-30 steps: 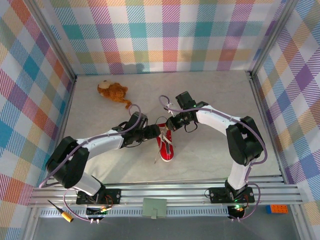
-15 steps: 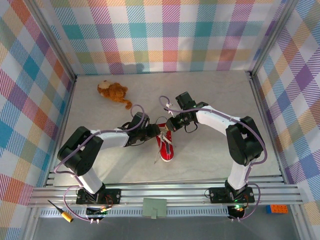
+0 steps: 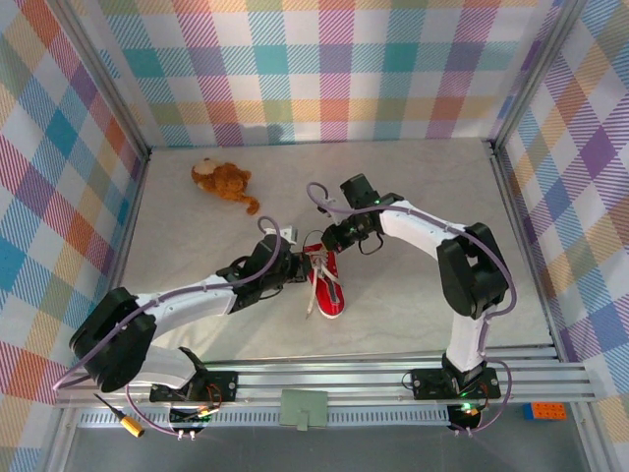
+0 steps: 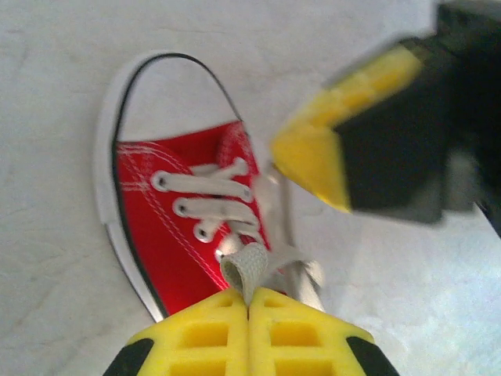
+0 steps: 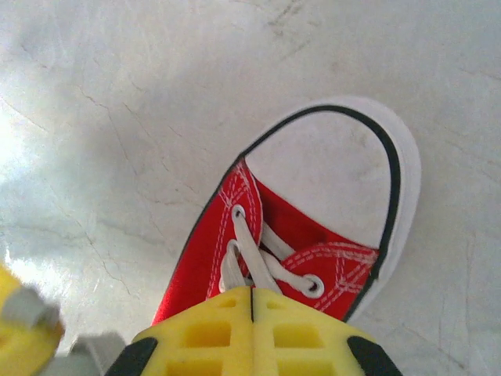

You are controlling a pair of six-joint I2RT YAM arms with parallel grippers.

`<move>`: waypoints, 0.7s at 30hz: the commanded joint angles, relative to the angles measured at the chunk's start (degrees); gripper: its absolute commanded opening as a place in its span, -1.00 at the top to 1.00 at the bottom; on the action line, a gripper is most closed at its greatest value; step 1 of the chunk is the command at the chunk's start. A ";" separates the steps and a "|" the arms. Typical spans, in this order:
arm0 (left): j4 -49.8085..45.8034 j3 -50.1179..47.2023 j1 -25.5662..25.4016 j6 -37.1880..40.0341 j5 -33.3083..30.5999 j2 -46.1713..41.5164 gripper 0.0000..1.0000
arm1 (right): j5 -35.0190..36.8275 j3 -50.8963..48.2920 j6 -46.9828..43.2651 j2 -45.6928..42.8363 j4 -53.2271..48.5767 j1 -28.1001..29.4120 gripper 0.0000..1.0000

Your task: Tie the shoes

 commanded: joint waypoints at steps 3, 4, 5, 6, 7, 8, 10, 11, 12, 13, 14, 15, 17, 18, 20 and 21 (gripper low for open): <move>-3.71 1.42 -4.76 7.72 -6.54 1.06 1.00 | -5.11 4.81 -4.28 3.30 -4.08 0.34 1.00; -3.77 2.01 -5.81 8.77 -6.87 1.57 1.00 | -5.68 5.62 -4.74 3.92 -4.76 0.33 1.00; -3.87 2.62 -7.00 9.91 -7.35 2.13 1.00 | -6.29 6.26 -5.24 4.51 -5.23 0.38 1.00; -4.10 3.28 -7.96 10.80 -7.92 2.65 1.00 | -6.82 6.73 -5.67 4.99 -5.59 0.34 1.00; -4.54 4.14 -9.10 11.81 -8.33 3.29 1.00 | -7.63 7.41 -6.19 5.50 -6.01 0.34 1.00; -4.95 5.00 -10.25 12.99 -9.08 3.81 1.00 | -8.37 8.23 -6.73 6.18 -6.61 0.34 1.00; -5.55 6.78 -12.44 15.21 -10.04 4.92 1.00 | -9.31 9.52 -7.51 7.42 -7.74 0.31 1.00; -5.94 7.78 -13.32 16.03 -10.36 5.48 1.00 | -9.82 10.15 -7.83 7.99 -8.16 0.34 1.00; -6.37 8.89 -14.23 16.81 -10.52 6.21 1.00 | -10.31 10.62 -8.03 8.51 -8.52 0.43 1.00; -6.62 9.89 -15.05 17.57 -10.54 7.01 1.00 | -10.76 11.04 -8.27 9.00 -8.70 0.43 1.00; -6.98 10.89 -15.77 18.16 -10.59 8.00 1.00 | -11.31 11.47 -8.47 9.48 -8.90 0.43 1.00; -7.21 11.70 -16.18 18.31 -10.42 8.88 1.00 | -11.71 11.84 -8.64 9.84 -8.98 0.43 1.00; -7.45 13.23 -16.78 18.27 -9.47 11.10 1.00 | -12.46 12.77 -8.90 10.57 -9.33 0.60 1.00; -7.33 13.65 -16.96 18.12 -9.28 12.03 1.00 | -12.89 13.14 -9.06 10.84 -9.49 0.75 1.00; -7.09 14.28 -17.12 17.42 -8.76 13.77 1.00 | -13.85 14.11 -9.26 11.45 -9.74 1.10 1.00; -6.99 14.45 -17.17 17.16 -8.62 14.40 1.00 | -14.08 14.44 -9.42 11.82 -9.87 1.28 1.00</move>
